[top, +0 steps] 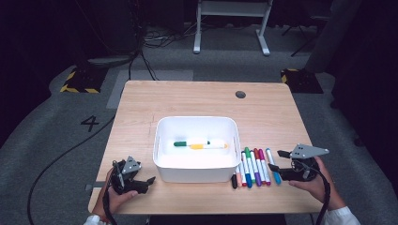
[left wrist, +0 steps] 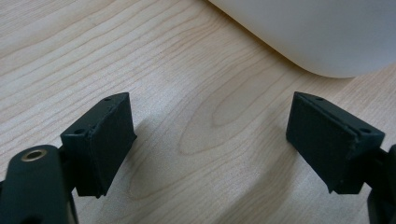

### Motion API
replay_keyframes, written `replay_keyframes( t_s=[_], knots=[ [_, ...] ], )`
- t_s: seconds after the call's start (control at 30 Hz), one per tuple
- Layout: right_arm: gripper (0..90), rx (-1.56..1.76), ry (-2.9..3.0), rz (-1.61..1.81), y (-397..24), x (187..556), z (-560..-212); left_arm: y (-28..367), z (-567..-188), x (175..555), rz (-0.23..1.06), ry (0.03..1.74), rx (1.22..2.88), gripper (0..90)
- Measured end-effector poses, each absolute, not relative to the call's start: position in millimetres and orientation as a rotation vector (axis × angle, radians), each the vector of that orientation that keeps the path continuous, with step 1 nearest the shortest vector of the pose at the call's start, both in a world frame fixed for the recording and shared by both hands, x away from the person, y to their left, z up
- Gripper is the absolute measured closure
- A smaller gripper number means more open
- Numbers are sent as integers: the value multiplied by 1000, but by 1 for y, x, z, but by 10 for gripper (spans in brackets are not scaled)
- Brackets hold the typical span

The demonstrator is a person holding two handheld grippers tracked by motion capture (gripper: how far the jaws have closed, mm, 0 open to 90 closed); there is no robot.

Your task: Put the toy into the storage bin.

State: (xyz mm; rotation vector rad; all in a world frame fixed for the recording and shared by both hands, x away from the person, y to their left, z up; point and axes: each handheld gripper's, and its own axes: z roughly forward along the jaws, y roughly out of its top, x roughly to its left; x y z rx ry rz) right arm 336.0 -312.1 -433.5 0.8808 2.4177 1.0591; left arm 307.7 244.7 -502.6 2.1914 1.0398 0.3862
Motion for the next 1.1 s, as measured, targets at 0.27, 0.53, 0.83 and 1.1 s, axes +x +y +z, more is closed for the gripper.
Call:
replay_keyframes(
  t_s=[0.27,0.53,0.83,1.1],
  knots=[
    [348,969,2440,982,-320,335,-469,245,-503,307,389,1040,2191,154],
    [458,1066,2448,944,-335,331,-490,244,-503,308,370,1029,2194,154],
    [710,1180,2337,951,-349,333,-491,244,-503,308,369,1029,2195,154],
    [753,1235,2268,956,-352,339,-493,244,-503,308,376,1034,2192,154]
  ],
)
